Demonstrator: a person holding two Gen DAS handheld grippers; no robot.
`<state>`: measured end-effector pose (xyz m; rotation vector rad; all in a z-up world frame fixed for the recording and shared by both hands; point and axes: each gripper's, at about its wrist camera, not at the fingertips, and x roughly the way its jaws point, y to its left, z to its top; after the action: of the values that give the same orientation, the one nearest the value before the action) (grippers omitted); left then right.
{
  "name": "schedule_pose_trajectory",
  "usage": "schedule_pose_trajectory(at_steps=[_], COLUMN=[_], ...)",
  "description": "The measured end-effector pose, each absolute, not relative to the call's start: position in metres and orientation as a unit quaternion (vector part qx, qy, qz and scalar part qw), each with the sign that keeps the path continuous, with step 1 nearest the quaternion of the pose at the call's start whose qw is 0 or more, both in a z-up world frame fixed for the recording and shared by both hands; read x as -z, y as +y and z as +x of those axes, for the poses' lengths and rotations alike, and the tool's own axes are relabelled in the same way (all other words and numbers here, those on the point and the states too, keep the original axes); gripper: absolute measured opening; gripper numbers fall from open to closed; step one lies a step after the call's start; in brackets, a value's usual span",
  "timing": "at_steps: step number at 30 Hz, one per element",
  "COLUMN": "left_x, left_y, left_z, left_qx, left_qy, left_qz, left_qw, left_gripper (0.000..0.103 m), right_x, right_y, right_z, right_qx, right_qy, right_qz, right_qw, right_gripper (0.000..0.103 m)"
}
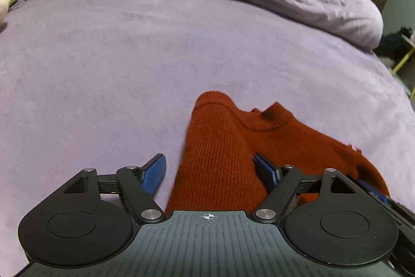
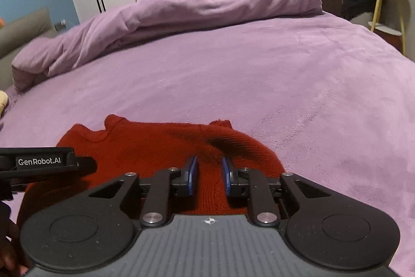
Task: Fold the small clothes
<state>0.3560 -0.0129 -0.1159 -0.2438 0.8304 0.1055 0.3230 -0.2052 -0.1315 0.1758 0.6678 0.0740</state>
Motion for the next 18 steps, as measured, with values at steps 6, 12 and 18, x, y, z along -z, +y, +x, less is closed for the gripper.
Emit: schedule_pose_trajectory(at_steps=[6,12,18], left_x=[0.103,0.061,0.084], left_y=[-0.015,0.004,0.017], left_z=[0.350,0.274,0.229], left_qx=[-0.052,-0.007,0.000], left_qy=[0.411,0.395,0.420], left_qz=[-0.102,-0.103,-0.134], left_qw=[0.904,0.913,0.897], left_gripper=[0.081,0.080,0.089], right_x=[0.119,0.078,0.098], right_y=[-0.190,-0.167,-0.157], right_z=[0.318,0.234,0.184], right_qx=[-0.030,-0.083,-0.057], right_qy=[0.328,0.315,0.311], right_qz=[0.044,0.043,-0.037], right_qw=[0.943,0.944,0.948], right_gripper=[0.021,0.041,0.043])
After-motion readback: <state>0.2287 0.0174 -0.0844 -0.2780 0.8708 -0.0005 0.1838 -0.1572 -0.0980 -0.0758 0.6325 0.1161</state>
